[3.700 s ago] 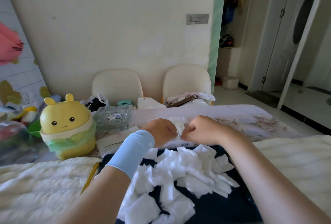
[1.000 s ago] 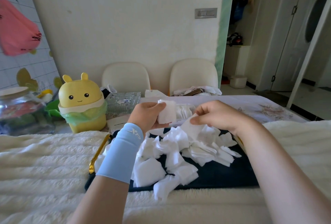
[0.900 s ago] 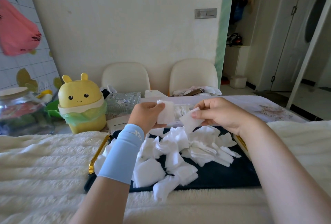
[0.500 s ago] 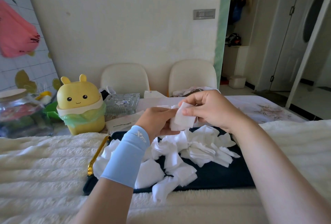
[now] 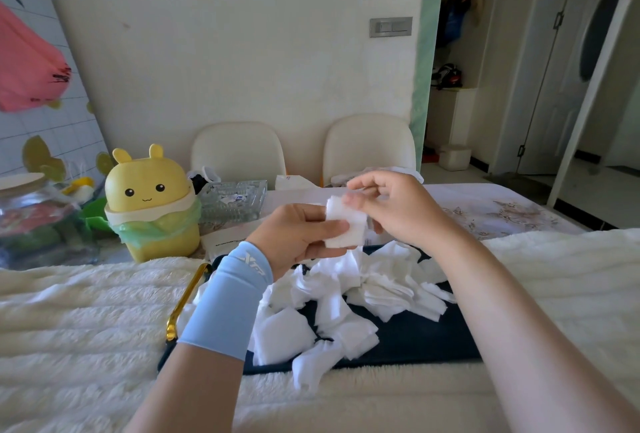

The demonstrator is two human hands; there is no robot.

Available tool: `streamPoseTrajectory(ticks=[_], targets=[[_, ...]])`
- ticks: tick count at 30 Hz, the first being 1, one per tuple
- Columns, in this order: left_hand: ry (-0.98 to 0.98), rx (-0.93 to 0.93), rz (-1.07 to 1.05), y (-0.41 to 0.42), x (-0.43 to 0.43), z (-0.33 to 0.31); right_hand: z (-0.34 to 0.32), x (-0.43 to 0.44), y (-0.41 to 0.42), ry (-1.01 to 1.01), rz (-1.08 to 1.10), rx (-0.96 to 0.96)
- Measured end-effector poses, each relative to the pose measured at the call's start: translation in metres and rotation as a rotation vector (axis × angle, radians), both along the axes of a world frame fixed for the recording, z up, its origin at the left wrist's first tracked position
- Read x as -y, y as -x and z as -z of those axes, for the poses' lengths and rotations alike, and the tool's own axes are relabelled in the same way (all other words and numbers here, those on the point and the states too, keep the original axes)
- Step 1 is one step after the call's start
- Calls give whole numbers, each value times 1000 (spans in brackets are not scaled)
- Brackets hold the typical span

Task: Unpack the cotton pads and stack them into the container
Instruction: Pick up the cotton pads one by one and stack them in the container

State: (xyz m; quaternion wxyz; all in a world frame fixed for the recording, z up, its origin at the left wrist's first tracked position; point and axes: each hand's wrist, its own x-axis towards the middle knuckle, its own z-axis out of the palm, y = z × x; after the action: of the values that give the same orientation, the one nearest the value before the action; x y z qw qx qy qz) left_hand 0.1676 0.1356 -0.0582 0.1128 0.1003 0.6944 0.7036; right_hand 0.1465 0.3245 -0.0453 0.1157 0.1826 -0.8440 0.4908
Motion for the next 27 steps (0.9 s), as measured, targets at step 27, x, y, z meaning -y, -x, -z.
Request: streamPoseTrajectory(ticks=[27], targets=[[36,-17,-415,13,-3,6,5,-8,5,311,-117,281]])
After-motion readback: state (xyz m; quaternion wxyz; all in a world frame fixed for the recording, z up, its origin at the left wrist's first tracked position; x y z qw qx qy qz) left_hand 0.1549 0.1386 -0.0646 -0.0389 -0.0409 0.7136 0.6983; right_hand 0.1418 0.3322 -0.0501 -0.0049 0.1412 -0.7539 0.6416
